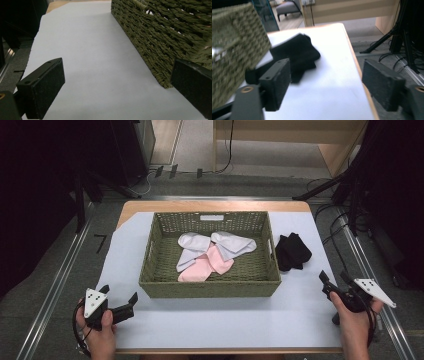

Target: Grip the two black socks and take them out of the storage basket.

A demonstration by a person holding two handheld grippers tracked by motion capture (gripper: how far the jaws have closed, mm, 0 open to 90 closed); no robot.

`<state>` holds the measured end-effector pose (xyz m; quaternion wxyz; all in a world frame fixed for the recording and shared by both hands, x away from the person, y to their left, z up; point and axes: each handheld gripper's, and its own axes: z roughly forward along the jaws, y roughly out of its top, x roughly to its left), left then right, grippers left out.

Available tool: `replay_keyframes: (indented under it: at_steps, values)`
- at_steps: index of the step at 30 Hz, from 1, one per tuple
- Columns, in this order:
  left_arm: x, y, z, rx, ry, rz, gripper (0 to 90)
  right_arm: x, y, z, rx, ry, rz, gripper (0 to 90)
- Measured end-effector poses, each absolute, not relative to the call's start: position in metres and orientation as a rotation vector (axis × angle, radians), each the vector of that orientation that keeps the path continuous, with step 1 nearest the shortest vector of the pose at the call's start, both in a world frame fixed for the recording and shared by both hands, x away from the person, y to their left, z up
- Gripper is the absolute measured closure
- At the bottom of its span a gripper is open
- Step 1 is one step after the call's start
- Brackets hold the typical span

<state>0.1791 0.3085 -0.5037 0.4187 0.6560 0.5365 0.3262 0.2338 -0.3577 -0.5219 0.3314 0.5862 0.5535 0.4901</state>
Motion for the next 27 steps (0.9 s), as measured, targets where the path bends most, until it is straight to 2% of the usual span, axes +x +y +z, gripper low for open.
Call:
replay_keyframes:
  at_steps: [1, 2, 7, 12, 20, 21, 27]
  values:
    - [0.179, 0.308, -0.504, 1.645, 1.346, 0.818, 0.7, 0.234, -0.358, -0.522, 1.532, 1.447, 1.281, 19.1]
    - [0.179, 0.309, -0.504, 1.647, 1.343, 0.82, 0.7, 0.224, -0.361, -0.523, 1.521, 1.468, 1.266, 13.9]
    - [0.179, 0.309, -0.504, 1.648, 1.341, 0.822, 0.7, 0.207, -0.366, -0.524, 1.479, 1.538, 1.218, 5.3]
    - [0.179, 0.309, -0.504, 1.646, 1.338, 0.822, 0.7, 0.196, -0.366, -0.526, 1.484, 1.541, 1.211, 3.9]
    - [0.179, 0.309, -0.504, 1.644, 1.339, 0.821, 0.7, 0.194, -0.364, -0.527, 1.446, 1.554, 1.204, 7.3]
    - [0.179, 0.309, -0.504, 1.644, 1.339, 0.821, 0.7, 0.191, -0.365, -0.528, 1.446, 1.524, 1.218, 15.4]
    - [0.179, 0.309, -0.504, 1.644, 1.341, 0.819, 0.7, 0.193, -0.365, -0.527, 1.506, 1.521, 1.2, 16.2]
